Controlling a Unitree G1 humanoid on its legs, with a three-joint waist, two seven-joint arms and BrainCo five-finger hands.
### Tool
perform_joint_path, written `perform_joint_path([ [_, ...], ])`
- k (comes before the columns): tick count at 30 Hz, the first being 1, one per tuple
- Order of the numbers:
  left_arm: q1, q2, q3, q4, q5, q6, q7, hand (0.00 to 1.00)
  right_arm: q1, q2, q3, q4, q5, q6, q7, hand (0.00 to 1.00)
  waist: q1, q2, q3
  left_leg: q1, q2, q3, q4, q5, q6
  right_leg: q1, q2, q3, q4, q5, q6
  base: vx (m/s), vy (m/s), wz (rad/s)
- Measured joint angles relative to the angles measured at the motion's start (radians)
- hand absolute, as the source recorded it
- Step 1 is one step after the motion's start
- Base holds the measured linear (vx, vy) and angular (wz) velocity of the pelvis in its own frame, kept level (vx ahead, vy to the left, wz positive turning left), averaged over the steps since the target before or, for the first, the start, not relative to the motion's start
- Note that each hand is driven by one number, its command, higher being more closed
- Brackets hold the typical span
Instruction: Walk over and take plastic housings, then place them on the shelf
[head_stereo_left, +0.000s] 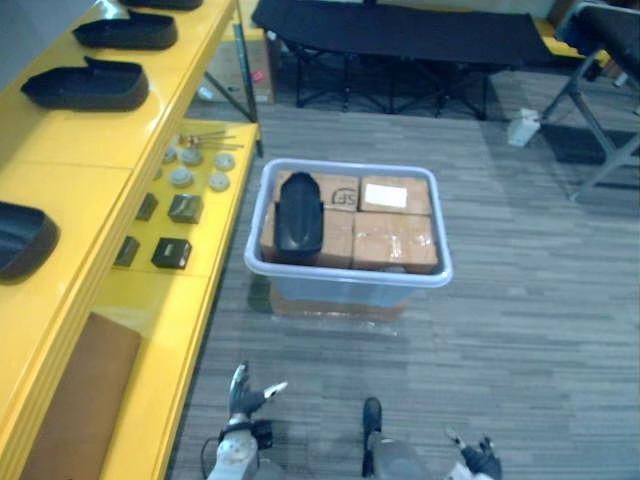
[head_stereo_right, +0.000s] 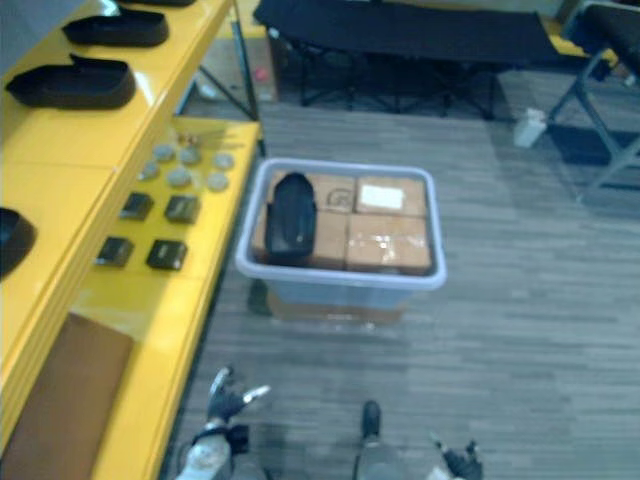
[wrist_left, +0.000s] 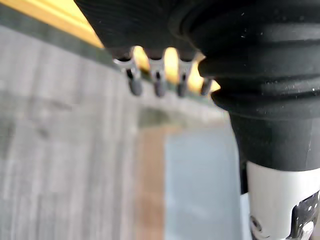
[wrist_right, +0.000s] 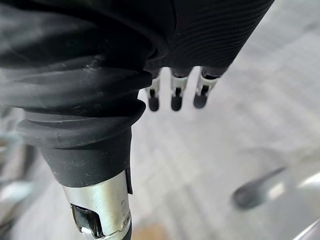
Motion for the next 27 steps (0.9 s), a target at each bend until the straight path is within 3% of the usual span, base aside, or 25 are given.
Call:
perform_joint_path([
  [4,-0.002,0.012,-0.008,-0.006,0.045,0.042,-0.032,0.00,0.025,0.010,-0.062,0.032,0.001,-0.026,0.036,0.00,-0.003,-0.001,0.000,0.005,-0.013,0.064,0.006,-0.008,0.010,-0.030,-0.004,0.017,0.000,0.021,-0.017,-0.14,0.009,-0.45],
  [5,0.002,0.017,-0.013,-0.005,0.065,0.057,-0.033,0.00,0.025,0.011,-0.072,0.037,0.000,-0.026,0.048,0.00,-0.005,-0.001,0.001,0.003,-0.013,0.077,0.009,-0.011,0.010,-0.037,-0.005,0.015,-0.001,0.010,-0.039,-0.12,-0.026,-0.47],
  [6,0.004,0.021,-0.029,-0.005,0.065,0.094,-0.032,0.00,0.027,0.018,-0.099,0.038,-0.002,-0.028,0.077,0.00,-0.006,0.004,0.002,0.007,-0.011,0.103,0.008,-0.011,0.010,-0.042,-0.010,-0.033,-0.001,0.002,-0.060,-0.11,-0.027,-0.47],
  [9,0.008,0.026,-0.028,0.017,0.015,0.162,-0.022,0.00,0.022,0.030,-0.108,0.040,-0.045,-0.047,0.105,0.00,-0.007,0.015,-0.002,0.018,0.004,0.126,0.004,-0.013,0.000,-0.044,-0.009,-0.085,-0.001,0.008,-0.061,-0.05,-0.038,-0.30],
  [13,0.016,0.013,0.044,0.138,-0.095,0.196,0.012,0.00,-0.008,0.036,-0.105,0.046,-0.054,-0.063,0.107,0.00,-0.003,0.054,-0.018,0.015,0.068,0.124,0.045,-0.027,-0.038,-0.034,0.037,-0.116,0.000,0.003,-0.056,0.03,-0.046,-0.03],
  [16,0.051,0.017,0.135,0.207,-0.114,0.199,0.024,0.00,-0.074,0.032,-0.091,0.045,-0.082,-0.063,0.105,0.00,0.002,0.064,-0.012,-0.013,0.124,0.089,0.157,-0.012,-0.058,-0.035,0.061,-0.117,0.037,-0.030,-0.067,0.08,-0.058,-0.05],
  [18,0.065,0.008,0.203,0.196,-0.147,0.189,0.021,0.00,-0.105,0.005,-0.069,0.041,-0.091,-0.063,0.103,0.00,0.022,0.074,-0.002,-0.094,0.171,0.026,0.364,0.052,-0.048,-0.034,0.057,-0.121,0.112,-0.097,-0.076,0.08,-0.101,0.10],
  [20,0.071,0.010,0.221,0.195,-0.164,0.178,0.021,0.00,-0.108,-0.010,-0.053,0.033,-0.096,-0.063,0.102,0.00,0.033,0.080,0.006,-0.146,0.198,-0.007,0.479,0.114,-0.048,-0.024,0.054,-0.119,0.136,-0.126,-0.080,0.09,-0.064,-0.02],
  [21,0.104,0.017,0.261,0.204,-0.180,0.160,0.018,0.00,-0.122,-0.027,-0.051,0.027,-0.109,-0.063,0.097,0.00,0.045,0.072,0.039,-0.230,0.196,-0.111,0.648,0.176,-0.021,0.024,0.030,-0.111,0.149,-0.162,-0.081,0.12,-0.039,-0.05],
  [22,0.125,0.013,0.267,0.204,-0.182,0.160,0.017,0.00,-0.126,-0.033,-0.051,0.027,-0.109,-0.063,0.092,0.00,0.047,0.072,0.040,-0.246,0.170,-0.132,0.645,0.132,-0.021,0.034,0.022,-0.106,0.147,-0.168,-0.080,0.13,-0.029,-0.10],
  [23,0.170,-0.001,0.270,0.202,-0.189,0.156,0.012,0.00,-0.139,-0.051,-0.054,0.026,-0.107,-0.063,0.079,0.00,0.050,0.075,0.043,-0.283,0.108,-0.158,0.601,0.058,-0.028,0.045,0.011,-0.096,0.133,-0.171,-0.079,0.12,-0.015,-0.15],
  [24,0.211,-0.022,0.278,0.202,-0.209,0.149,0.014,0.00,-0.152,-0.066,-0.054,0.025,-0.105,-0.065,0.075,0.00,0.057,0.080,0.046,-0.310,0.052,-0.158,0.498,0.036,-0.026,0.054,0.006,-0.094,0.112,-0.171,-0.079,0.12,0.009,-0.13],
  [26,0.264,-0.047,0.280,0.204,-0.210,0.142,0.013,0.00,-0.162,-0.069,-0.061,0.000,-0.100,-0.066,0.060,0.00,0.066,0.090,0.053,-0.318,-0.008,-0.119,0.273,0.047,-0.025,0.064,0.012,-0.098,0.081,-0.172,-0.076,0.12,0.078,-0.13],
  [27,0.289,-0.059,0.282,0.208,-0.208,0.122,0.013,0.00,-0.158,-0.071,-0.069,-0.023,-0.100,-0.069,0.058,0.00,0.084,0.101,0.054,-0.309,-0.014,-0.093,0.150,0.087,0.031,0.072,0.034,-0.100,0.057,-0.168,-0.070,0.13,0.088,-0.37],
])
